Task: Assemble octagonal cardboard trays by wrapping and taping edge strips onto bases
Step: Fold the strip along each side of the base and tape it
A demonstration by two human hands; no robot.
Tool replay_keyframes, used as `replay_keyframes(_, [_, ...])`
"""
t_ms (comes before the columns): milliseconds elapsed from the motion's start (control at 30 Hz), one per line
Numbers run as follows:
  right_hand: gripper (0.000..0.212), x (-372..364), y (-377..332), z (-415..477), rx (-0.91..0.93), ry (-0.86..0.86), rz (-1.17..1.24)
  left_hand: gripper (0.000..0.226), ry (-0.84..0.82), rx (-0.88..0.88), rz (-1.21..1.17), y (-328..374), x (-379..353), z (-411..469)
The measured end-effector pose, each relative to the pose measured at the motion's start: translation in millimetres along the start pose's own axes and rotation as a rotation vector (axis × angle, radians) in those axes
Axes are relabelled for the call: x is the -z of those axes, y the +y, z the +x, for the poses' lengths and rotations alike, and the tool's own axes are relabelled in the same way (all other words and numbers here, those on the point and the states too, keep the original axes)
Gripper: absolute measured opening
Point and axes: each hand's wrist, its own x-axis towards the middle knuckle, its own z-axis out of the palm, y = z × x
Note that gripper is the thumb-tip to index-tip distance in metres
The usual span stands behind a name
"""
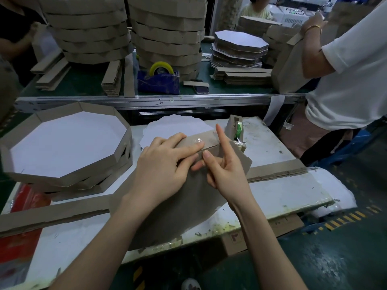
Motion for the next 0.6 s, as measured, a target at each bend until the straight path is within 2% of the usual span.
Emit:
replay_keyframes(133, [0.068,1,5,2,0.017,0.003,-0.009,0.04,0.026,0.068,-0.034,11,2,7])
replay_keyframes(267, [0.066,2,8,2,0.017,0.027,-0.017,0.031,0.051,0.089,0.035,23,-2,18])
replay_keyframes(467, [0.071,6,2,1,0.017,-0.005,-0.01,0.034,0.042,0.095,0.028,19,-5,18])
replay_keyframes(600, [0.08,9,6,0,0.022,0.045,-0.158,0.034,0.053,0.104,0.024,18,-4,19])
